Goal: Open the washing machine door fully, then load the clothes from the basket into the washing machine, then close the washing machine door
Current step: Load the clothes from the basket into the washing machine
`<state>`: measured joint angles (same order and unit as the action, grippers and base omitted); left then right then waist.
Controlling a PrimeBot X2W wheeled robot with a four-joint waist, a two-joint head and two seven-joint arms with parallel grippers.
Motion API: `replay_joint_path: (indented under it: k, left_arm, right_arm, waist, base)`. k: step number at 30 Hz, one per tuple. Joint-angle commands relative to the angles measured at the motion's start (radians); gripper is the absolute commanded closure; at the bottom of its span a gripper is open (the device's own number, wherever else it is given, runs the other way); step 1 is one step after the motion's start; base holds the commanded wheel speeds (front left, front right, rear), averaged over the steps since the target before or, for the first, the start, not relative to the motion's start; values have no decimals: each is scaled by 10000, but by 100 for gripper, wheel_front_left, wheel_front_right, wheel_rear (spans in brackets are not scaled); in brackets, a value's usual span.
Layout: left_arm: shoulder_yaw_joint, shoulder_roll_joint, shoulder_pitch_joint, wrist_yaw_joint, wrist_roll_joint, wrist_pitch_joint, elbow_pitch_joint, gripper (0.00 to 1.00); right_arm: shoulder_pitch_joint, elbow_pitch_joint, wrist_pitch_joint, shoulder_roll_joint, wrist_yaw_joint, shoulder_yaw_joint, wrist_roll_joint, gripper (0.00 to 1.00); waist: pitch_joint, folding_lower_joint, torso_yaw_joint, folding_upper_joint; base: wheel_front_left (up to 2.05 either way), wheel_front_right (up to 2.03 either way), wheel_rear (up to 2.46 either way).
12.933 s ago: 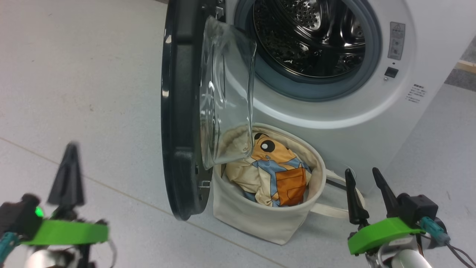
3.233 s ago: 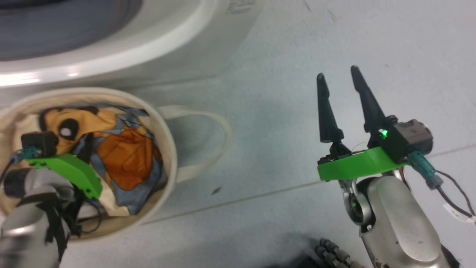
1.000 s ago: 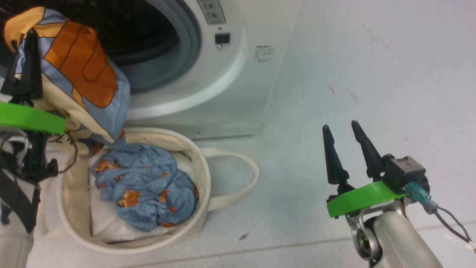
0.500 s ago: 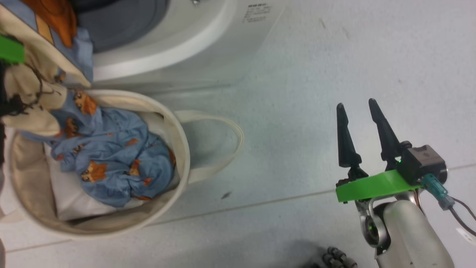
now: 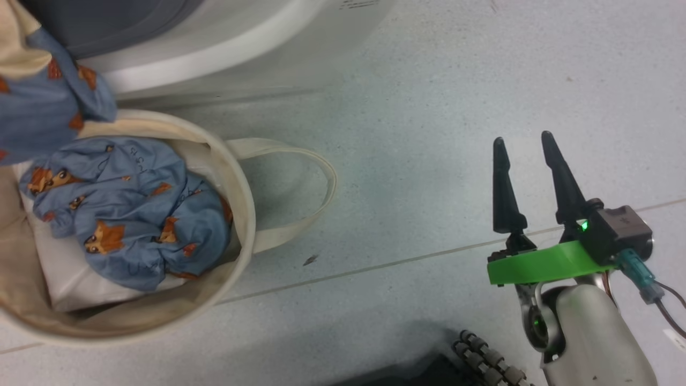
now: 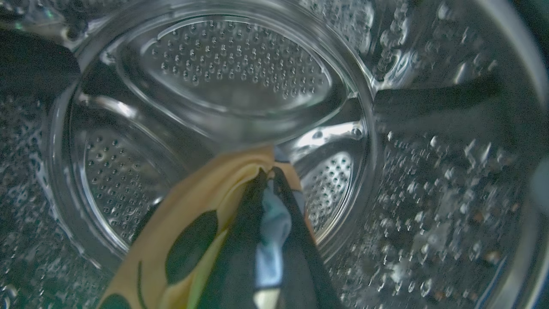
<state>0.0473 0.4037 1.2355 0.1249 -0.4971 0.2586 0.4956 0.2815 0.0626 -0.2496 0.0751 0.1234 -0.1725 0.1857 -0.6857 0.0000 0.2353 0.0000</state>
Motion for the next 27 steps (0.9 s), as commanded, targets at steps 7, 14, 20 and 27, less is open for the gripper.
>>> replay_joint_path:
  k: [7,14,20,27]
  left_arm:
    - [-296,389,141,58,976,32,2322,100]
    - [-1669,157,1141,58,1504,-504,5800,0]
    - [-2317,-43,1510,58,1381,-1199,7273,0]
    - [-1905,-418,602,-7,879,-40,7369,0]
  right_arm:
    - [-340,-277,-122,-135,73,-260,-28,0]
    - [-311,-288,-122,-177,73,-324,-20,0]
    - [-170,-118,-122,-200,73,-480,65,0]
    - [-7,249,-122,-207,73,-724,314,0]
  waist:
    - [-142,0,227,0]
    - [-56,0,254,0]
    - [294,0,243,0]
    - [1124,0,52,0]
  base:
    - [0,0,0]
    - [0,0,0]
    - [0,0,0]
    - [0,0,0]
